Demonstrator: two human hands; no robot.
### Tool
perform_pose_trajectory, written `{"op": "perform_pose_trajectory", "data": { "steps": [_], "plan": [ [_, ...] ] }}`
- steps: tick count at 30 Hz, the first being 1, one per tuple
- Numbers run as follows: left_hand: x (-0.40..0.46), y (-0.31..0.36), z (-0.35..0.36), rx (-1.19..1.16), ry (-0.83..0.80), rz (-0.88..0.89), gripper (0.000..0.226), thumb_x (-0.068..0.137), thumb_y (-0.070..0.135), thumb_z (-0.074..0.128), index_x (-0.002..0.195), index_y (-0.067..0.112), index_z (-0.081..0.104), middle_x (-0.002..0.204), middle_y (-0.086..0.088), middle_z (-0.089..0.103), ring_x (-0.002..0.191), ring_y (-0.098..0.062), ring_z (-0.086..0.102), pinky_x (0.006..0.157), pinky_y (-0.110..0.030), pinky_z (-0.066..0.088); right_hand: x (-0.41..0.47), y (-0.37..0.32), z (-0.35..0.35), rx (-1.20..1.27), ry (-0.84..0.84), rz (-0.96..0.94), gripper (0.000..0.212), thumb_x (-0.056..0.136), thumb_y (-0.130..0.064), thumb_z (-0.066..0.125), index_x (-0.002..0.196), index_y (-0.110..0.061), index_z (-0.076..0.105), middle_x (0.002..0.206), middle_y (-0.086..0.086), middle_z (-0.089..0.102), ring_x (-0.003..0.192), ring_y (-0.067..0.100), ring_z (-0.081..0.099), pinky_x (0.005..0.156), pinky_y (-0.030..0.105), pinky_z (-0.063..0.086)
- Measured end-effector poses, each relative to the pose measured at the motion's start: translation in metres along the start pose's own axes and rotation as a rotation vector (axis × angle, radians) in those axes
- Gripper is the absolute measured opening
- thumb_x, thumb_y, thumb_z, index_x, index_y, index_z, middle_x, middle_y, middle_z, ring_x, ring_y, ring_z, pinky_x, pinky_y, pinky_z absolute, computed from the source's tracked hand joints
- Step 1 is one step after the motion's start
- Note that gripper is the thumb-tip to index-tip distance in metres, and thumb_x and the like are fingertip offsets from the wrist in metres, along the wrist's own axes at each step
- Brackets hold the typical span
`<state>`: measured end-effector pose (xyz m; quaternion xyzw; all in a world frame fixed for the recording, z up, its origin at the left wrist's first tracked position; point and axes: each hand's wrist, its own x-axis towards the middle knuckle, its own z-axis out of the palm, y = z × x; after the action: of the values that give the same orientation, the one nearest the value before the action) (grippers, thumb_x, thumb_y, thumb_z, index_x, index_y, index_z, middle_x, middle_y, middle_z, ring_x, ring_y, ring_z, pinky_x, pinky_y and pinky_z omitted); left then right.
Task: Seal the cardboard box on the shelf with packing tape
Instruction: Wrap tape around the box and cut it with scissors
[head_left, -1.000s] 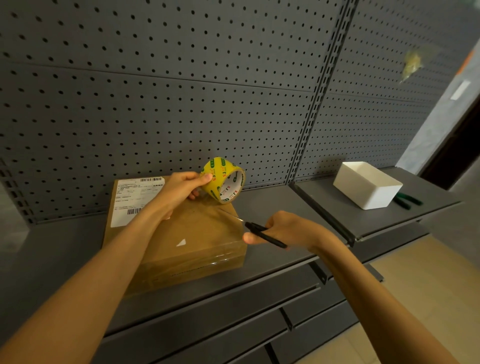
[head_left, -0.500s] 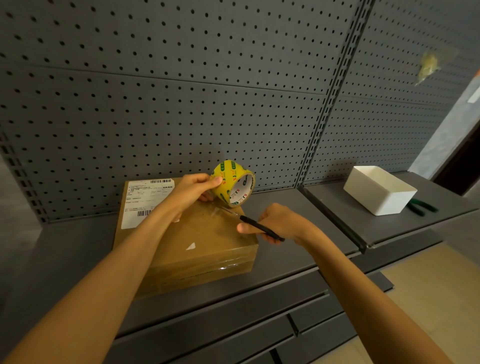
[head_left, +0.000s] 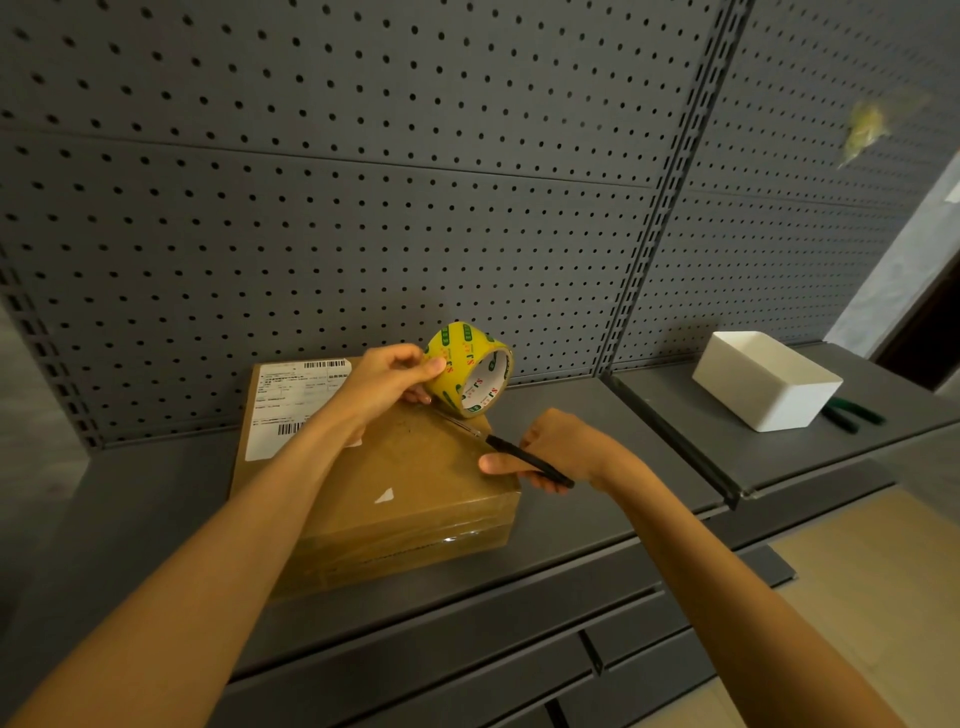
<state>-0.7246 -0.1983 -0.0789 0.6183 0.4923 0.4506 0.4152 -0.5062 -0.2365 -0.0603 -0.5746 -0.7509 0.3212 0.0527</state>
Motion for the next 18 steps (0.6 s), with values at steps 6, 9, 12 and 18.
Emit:
{"op": "perform_pose_trajectory", "data": {
  "steps": [6,9,12,18],
  "plan": [
    [0.0005,-0.001,0.0008,-0.025,0.007,-0.015,0.015,0.087,0.028,0.062,0.084,0.014,0.063,0.087,-0.004,0.066,0.075,-0.015,0.063,0.073,-0.024,0.051,0.0019,-0.0018,-0.0006,-0.055,0.014,-0.019,0.056,0.072,-0.064,0.064,0.052,-0.012,0.055,0.047,-0.001,0.056,0.04,0.009,0.052,0.054,0.02,0.047],
    [0.001,-0.0019,0.0005,-0.045,0.013,-0.019,0.015,0.087,0.029,0.063,0.083,0.014,0.063,0.089,-0.004,0.067,0.076,-0.016,0.064,0.075,-0.025,0.051,0.0025,-0.0003,0.0008,-0.049,0.02,-0.016,0.058,0.07,-0.066,0.065,0.051,-0.012,0.055,0.048,0.001,0.057,0.039,0.009,0.052,0.053,0.019,0.046],
    [0.0013,-0.0022,0.001,-0.05,0.015,-0.015,0.014,0.086,0.029,0.064,0.081,0.016,0.062,0.089,-0.003,0.067,0.076,-0.016,0.064,0.075,-0.025,0.05,0.0025,0.0003,0.0017,-0.053,0.037,-0.015,0.059,0.067,-0.068,0.065,0.052,-0.012,0.056,0.049,0.002,0.058,0.039,0.009,0.052,0.053,0.019,0.046],
    [0.0001,-0.002,0.0019,-0.05,0.011,0.0,0.01,0.085,0.029,0.064,0.082,0.019,0.063,0.092,-0.002,0.068,0.079,-0.016,0.066,0.083,-0.033,0.051,0.0015,0.0031,-0.0016,-0.05,0.031,-0.026,0.056,0.07,-0.063,0.066,0.051,-0.011,0.054,0.045,0.0,0.056,0.039,0.009,0.051,0.055,0.021,0.047]
  ]
}}
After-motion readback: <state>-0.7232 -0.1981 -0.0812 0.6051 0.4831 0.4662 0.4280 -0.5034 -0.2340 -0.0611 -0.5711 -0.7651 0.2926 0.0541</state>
